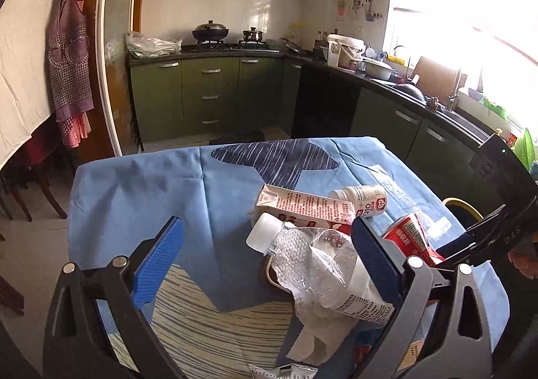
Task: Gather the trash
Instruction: 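Grasp the crushed red Coca-Cola can with the right gripper, then carry the red can over the bin and open the right gripper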
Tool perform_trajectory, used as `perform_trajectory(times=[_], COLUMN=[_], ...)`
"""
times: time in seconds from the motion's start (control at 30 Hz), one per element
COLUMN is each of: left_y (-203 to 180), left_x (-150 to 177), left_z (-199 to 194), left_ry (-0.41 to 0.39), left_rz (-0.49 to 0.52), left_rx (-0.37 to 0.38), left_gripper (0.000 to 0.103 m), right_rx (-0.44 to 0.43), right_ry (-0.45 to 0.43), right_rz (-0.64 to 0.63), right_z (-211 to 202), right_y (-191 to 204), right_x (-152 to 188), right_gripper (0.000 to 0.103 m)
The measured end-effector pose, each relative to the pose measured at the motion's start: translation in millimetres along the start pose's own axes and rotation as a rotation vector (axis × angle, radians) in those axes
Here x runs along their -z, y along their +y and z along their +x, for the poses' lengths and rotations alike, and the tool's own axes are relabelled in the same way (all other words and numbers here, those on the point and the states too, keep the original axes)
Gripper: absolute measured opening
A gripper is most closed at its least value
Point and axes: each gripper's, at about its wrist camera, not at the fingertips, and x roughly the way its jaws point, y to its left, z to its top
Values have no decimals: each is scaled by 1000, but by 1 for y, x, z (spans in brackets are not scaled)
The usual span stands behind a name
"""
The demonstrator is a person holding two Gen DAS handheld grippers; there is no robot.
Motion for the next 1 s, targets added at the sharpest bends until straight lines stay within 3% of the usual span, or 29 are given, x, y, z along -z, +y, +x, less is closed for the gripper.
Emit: perform_trajectory(times=[0.23, 0.3, 0.4, 0.6, 0.83, 1.0], left_y=[-3, -5, -7, -8, -10, -16], left_x=[4, 6, 8, 9, 9, 12], left_z=[2, 4, 5, 4, 3, 3], left_ry=[-6, 0, 6, -1, 1, 12], left_rz=[19, 28, 39, 47, 49, 72], left_rx=[-15, -20, -19, -21, -13, -1], left_gripper=[94, 94, 94, 94, 94, 94], right_rx=[15, 6, 65, 74, 129, 202], right_ry=[16, -3, -38, -82, -207, -327], right_rz=[-14, -20, -40, -51, -60, 60], right_z=[20, 17, 10, 1, -53, -115], right_y=[7, 8, 7, 6, -3, -57], right_x=[-8, -9, -8, -8, 5, 28], right_gripper=[80, 70, 69, 69, 69, 69])
